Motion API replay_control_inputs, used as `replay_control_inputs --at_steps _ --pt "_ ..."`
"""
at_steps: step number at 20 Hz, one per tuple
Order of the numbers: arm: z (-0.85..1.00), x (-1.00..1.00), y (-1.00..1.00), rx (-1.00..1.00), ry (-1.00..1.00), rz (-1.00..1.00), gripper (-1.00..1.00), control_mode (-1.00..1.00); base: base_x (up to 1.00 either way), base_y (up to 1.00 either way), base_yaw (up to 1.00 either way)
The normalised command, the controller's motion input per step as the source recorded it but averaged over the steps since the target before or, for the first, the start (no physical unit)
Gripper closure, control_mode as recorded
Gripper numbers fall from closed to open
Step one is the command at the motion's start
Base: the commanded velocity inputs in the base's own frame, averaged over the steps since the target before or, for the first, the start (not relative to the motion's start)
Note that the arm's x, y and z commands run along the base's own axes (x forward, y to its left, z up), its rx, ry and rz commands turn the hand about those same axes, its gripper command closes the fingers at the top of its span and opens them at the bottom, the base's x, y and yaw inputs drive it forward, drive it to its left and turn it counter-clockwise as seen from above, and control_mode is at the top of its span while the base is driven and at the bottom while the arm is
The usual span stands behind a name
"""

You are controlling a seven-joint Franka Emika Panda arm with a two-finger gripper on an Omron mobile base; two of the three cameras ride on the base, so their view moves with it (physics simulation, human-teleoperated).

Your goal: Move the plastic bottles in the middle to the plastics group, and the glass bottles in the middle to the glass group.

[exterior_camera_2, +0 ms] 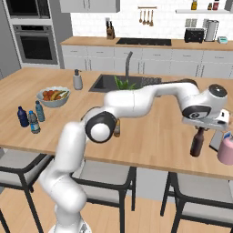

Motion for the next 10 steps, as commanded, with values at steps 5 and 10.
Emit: replay_control_inputs --at_steps 5,10 --pt "-0.42 0.01 0.03 0.00 -0.05 0.00 1.00 -1.00 0.00 0.00 0.00" --pt "-0.48 0.02 0.06 0.00 -0.11 -0.01 1.00 -1.00 0.00 0.00 0.00"
